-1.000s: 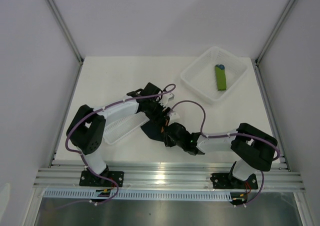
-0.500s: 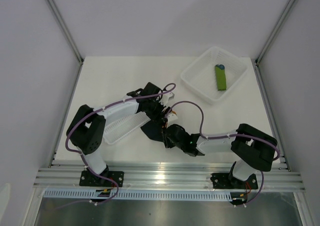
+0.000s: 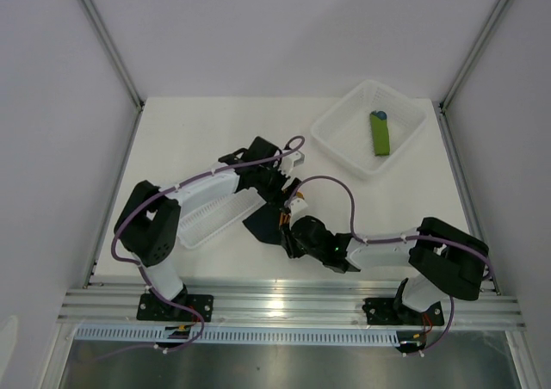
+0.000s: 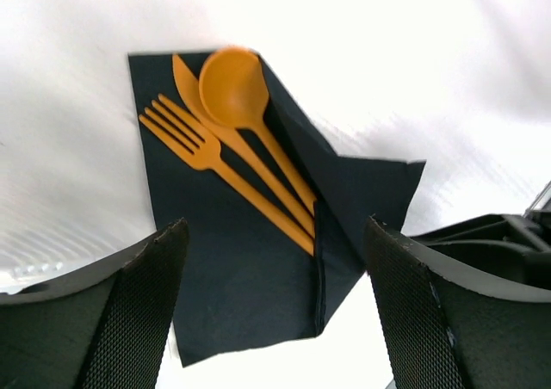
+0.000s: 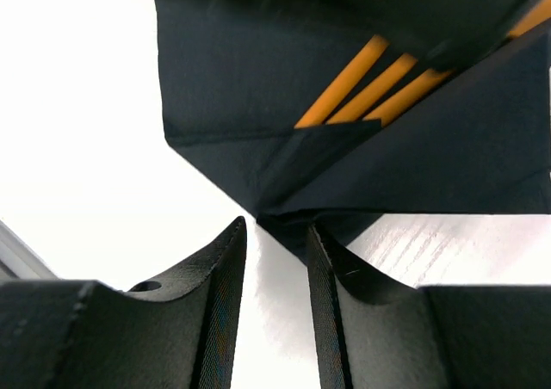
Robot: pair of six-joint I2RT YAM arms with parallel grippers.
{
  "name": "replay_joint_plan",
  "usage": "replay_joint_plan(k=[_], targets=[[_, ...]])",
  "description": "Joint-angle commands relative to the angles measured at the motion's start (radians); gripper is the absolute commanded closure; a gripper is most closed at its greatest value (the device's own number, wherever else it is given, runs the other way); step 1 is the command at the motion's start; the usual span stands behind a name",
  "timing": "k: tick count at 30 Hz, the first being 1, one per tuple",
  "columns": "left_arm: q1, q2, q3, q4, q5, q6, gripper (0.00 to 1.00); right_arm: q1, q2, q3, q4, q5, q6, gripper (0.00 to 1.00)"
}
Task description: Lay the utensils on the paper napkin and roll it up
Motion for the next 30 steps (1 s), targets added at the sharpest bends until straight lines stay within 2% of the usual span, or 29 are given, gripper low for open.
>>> replay_joint_plan(k=[1,17,20,23,30], targets=[[-0.006,-0.009,0.051,0.052,0.032,-0.036,0.15,0.006,-0.04,-0.022,0.051,-0.013,-0.03,0.63],[-0.068,0.084,0.015,0.084,0.015,-0.051,0.17,0.008,-0.033,-0.017,0.056,-0.023,-0.039,0.6],[-0.068,0.08,-0.001,0.089,0.0,-0.048,0.25,0.006,-0.042,-0.006,0.043,-0.013,-0.048,0.6],[-0.068,0.063,-0.016,0.09,-0.023,-0.04,0.45,0.006,-0.053,0.0,0.031,-0.006,-0.056,0.59],[-0.064,0.023,-0.059,0.09,-0.08,-0.007,0.64,-0.006,-0.086,-0.026,0.034,-0.027,-0.05,0.59]])
